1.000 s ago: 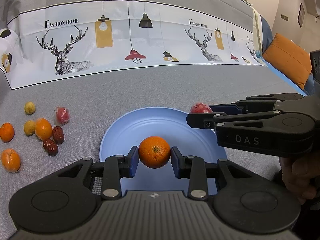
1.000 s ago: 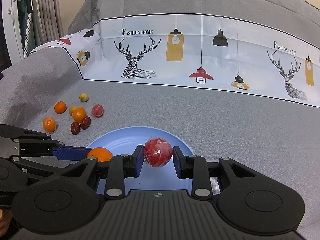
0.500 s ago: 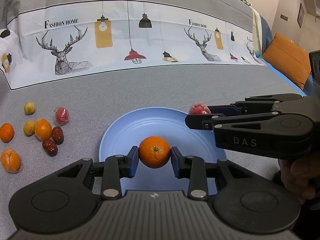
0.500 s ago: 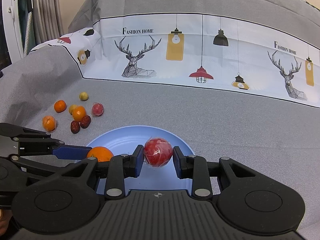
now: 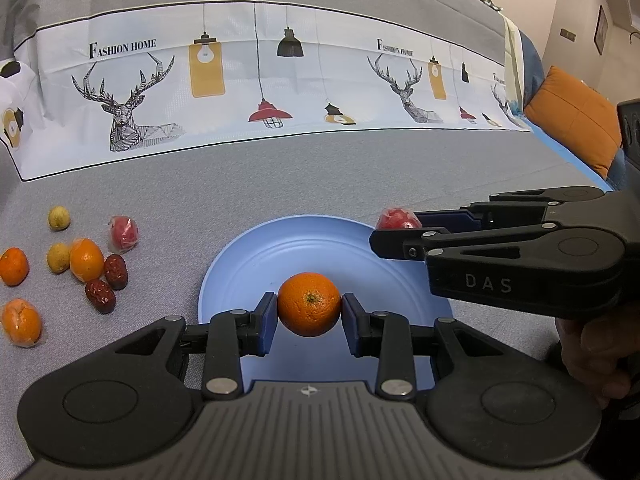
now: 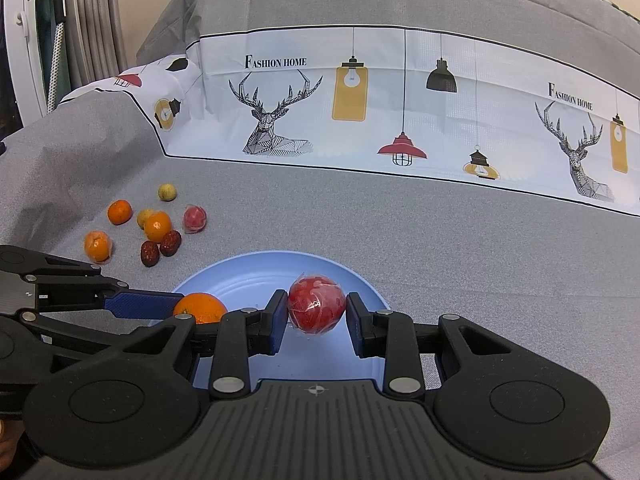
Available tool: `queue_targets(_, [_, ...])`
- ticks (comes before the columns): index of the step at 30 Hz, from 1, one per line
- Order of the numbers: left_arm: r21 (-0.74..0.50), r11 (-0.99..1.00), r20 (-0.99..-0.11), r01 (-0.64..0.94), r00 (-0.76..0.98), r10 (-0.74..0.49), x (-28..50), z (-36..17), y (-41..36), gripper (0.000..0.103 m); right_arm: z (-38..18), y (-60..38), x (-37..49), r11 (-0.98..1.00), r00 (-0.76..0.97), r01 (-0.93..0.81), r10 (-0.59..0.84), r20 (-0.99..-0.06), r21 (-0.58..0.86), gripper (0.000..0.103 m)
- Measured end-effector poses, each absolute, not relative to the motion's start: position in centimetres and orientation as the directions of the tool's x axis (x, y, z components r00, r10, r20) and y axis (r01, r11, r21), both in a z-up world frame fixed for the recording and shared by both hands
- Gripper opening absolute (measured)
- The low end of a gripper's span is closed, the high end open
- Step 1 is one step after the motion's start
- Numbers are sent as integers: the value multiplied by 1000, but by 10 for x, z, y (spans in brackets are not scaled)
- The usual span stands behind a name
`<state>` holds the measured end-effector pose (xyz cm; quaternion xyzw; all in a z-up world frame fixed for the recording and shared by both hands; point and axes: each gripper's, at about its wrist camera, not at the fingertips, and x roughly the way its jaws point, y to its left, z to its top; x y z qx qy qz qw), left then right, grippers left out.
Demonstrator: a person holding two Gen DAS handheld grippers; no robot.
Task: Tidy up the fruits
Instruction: 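Open both tools to drop the mandarin and red fruit onto the plate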
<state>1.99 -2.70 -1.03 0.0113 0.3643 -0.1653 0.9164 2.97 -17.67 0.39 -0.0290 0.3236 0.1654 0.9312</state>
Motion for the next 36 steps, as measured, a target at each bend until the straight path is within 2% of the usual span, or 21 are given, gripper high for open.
queue_targets(2, [-102,947,-669,304,684,-291,20,-9,-27,39,4,-178,30,947,746,-320,279,-605,42,50])
queue_targets(3, [-107,948,-666,300,686,-292,20,-8,-26,40,5,-178,29,949,751,-314,274,-601,41,63])
queue_targets(4, [-112,949,-663,295,689,-292,20,-7,-24,40,5,-179,29,951,756,-308,270,-597,41,66])
queue_targets(36, [-112,959,-657,260,705,-268,21,-7,-17,40,4,-181,31,956,754,-290,253,-606,37,66])
